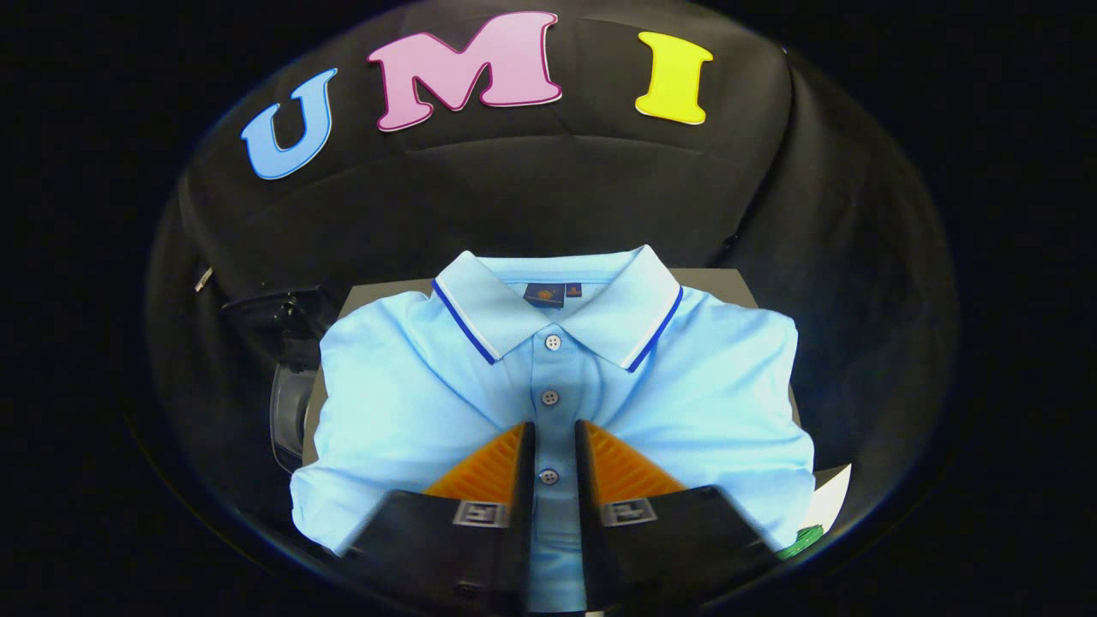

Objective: Put the clothes into the washing machine and then close the washing machine lid.

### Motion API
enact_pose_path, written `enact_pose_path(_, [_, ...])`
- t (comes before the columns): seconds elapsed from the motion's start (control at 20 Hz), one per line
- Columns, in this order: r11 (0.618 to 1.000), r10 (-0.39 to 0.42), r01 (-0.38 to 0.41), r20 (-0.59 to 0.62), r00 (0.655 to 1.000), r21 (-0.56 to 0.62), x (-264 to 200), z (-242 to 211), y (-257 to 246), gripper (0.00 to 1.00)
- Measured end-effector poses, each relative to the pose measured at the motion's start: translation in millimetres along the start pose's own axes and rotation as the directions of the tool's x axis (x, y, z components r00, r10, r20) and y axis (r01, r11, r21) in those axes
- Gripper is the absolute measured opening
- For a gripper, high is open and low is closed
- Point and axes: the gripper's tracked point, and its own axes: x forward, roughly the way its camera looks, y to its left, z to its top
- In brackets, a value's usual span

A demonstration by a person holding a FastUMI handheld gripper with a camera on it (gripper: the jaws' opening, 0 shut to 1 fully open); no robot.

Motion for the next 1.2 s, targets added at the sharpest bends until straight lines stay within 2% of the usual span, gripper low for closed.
enact_pose_path(0.05, [1.0,0.001,-0.001,0.001,1.0,-0.008,-5,0,-2,0.08])
enact_pose_path(0.55, [0.998,0.051,-0.052,0.051,0.997,0.017,-11,6,0,0.08])
enact_pose_path(0.85, [0.983,0.166,-0.174,0.123,0.978,0.056,-49,31,8,0.08])
enact_pose_path(1.2, [0.946,0.302,-0.317,0.16,0.94,0.075,-76,48,21,0.08])
